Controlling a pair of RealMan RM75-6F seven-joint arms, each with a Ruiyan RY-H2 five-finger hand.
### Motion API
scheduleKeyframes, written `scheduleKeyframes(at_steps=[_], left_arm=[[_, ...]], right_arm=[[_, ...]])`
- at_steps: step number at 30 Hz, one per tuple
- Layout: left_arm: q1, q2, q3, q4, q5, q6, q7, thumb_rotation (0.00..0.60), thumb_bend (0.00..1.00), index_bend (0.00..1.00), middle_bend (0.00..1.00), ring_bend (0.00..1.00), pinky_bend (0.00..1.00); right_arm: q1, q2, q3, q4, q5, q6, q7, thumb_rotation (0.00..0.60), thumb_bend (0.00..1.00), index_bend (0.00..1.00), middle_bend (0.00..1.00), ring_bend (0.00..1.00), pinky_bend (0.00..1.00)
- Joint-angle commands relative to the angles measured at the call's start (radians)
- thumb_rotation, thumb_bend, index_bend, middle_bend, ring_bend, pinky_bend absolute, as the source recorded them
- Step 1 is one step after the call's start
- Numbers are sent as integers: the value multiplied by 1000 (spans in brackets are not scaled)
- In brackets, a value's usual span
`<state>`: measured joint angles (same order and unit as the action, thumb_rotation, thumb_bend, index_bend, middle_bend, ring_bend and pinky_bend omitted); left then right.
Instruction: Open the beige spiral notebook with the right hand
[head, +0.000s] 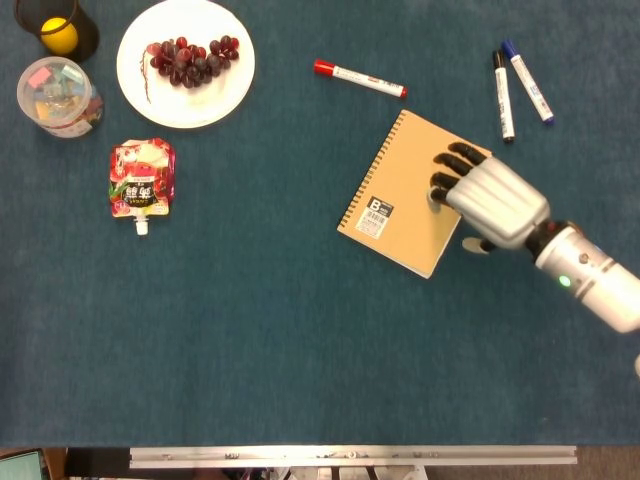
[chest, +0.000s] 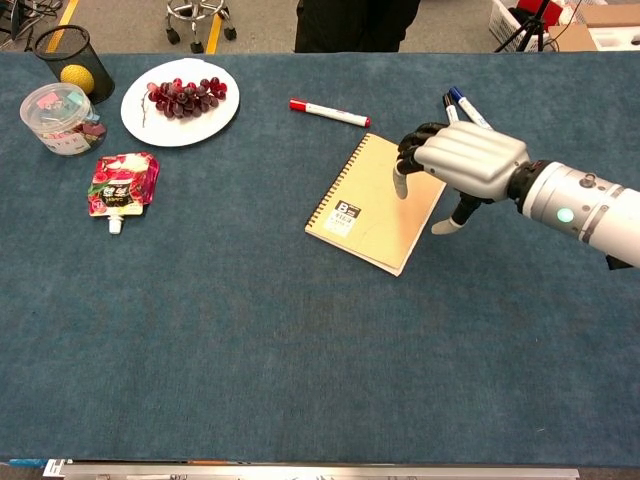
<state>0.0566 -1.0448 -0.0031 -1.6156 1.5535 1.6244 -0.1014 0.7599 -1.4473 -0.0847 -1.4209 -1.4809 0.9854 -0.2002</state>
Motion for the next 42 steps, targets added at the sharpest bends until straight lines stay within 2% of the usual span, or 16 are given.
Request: scheduleKeyframes(at_steps=[1, 6, 15, 25, 42], left_arm=[[1, 1, 1, -1, 3, 2, -1, 600, 408, 185, 146, 117, 90], [2, 1, 1, -2, 5, 5, -2, 600, 408, 185, 146, 117, 89], [4, 4, -1, 2, 2, 7, -10, 600, 408, 185, 146, 117, 90], [5, 13, 4, 6, 5, 1, -48, 600, 408, 185, 146, 117, 90], [3, 14, 6, 11, 4, -7, -59, 600, 408, 185, 146, 117, 90]], right_arm=[[-29, -29, -30, 56, -57, 28, -3, 600, 9, 456, 382, 155, 140], [-43, -70, -35, 110, -91, 33, -13, 600, 9, 456, 382, 155, 140], [-53, -166, -5, 230, -122, 48, -18, 600, 15, 456, 382, 155, 140], [-45, -217, 18, 299, -133, 30, -12, 600, 26, 458, 382, 155, 140], [-39, -257, 37, 372, -136, 8, 19, 600, 226, 460, 382, 155, 140]])
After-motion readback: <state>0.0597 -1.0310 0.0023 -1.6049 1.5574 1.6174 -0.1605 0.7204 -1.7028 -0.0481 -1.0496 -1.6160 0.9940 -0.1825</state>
